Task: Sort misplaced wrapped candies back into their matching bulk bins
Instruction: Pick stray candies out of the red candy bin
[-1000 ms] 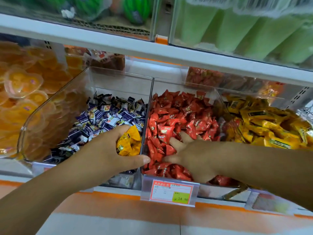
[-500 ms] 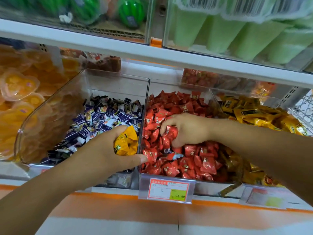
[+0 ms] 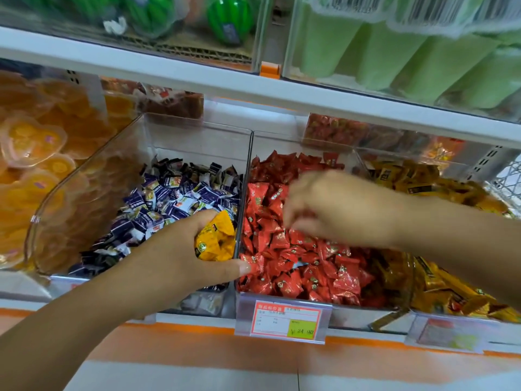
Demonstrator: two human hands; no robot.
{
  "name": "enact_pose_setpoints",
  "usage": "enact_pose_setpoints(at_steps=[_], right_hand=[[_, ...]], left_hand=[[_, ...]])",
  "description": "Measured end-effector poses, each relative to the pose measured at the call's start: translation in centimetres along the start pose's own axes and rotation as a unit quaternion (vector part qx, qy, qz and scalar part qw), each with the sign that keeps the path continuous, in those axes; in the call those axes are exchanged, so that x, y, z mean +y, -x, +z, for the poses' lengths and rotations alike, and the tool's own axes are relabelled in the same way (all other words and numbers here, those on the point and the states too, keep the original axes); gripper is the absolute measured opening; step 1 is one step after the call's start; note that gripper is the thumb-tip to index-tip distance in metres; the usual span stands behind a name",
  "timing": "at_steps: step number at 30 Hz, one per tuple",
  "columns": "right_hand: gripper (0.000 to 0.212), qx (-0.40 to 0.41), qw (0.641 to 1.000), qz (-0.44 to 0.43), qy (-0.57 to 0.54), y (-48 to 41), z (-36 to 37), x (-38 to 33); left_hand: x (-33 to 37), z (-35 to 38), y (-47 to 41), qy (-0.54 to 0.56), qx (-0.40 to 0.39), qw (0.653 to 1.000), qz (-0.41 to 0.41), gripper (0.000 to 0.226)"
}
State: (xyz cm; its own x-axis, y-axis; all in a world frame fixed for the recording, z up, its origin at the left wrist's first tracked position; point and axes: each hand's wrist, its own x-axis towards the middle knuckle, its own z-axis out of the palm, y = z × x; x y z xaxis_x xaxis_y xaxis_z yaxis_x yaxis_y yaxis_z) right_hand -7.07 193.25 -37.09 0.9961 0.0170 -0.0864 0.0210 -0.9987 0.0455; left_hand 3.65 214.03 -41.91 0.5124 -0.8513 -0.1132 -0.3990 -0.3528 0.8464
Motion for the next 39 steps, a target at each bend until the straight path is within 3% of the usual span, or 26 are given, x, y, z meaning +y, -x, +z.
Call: enact_pose_setpoints(at_steps=[2,4,7,10,14,21,27,32,36,39], right_hand=[[0.032,-0.092,0.996,0.002,0.005,0.6,2.0,-1.2],[0.058,-0.188,0.981,0.054,0.018,0.6,3.6,-1.1],[0.083,-0.237,0.968,0.071,0.026,-0.5,4.7,-0.7],[0.08,-0.234,0.967,0.059,0.078,-1.6,5.5,-1.3],[0.067,-0.226,0.972,0.045,0.053,-1.9,6.4,-2.1],[0.063,-0.222,0.973,0.064,0.016,-1.6,7.3,-2.1],[0.062,-0.182,0.957,0.171,-0.15,-1.6,7.0,-1.5],[0.023,-0.031,0.887,0.244,-0.39,0.6,4.6,-0.8],[0.019,0.068,0.798,0.259,-0.54,1.8,2.6,-0.6],[0.029,0.122,0.746,0.252,-0.604,1.8,1.8,0.0]], left_hand=[[-0.1,-0.1,0.0,-0.001,0.001,1.0,-0.003,0.034],[-0.1,0.0,0.1,-0.003,-0.002,1.0,-0.007,0.035],[0.0,0.1,0.3,-0.009,0.001,1.0,-0.02,0.035],[0.0,0.2,0.4,-0.011,0.01,0.999,-0.044,0.045],[0.2,0.4,0.7,-0.035,0.018,0.997,-0.063,0.089],[-0.1,0.3,0.6,-0.043,0.018,0.997,-0.066,0.095],[-0.3,0.1,0.6,-0.041,0.024,0.998,-0.052,0.102],[-0.4,0.0,0.7,-0.03,0.021,0.998,-0.042,0.104],[-0.2,0.0,0.7,-0.044,0.021,0.998,-0.042,0.101],[0.0,0.1,0.8,-0.052,0.026,0.998,-0.038,0.098]])
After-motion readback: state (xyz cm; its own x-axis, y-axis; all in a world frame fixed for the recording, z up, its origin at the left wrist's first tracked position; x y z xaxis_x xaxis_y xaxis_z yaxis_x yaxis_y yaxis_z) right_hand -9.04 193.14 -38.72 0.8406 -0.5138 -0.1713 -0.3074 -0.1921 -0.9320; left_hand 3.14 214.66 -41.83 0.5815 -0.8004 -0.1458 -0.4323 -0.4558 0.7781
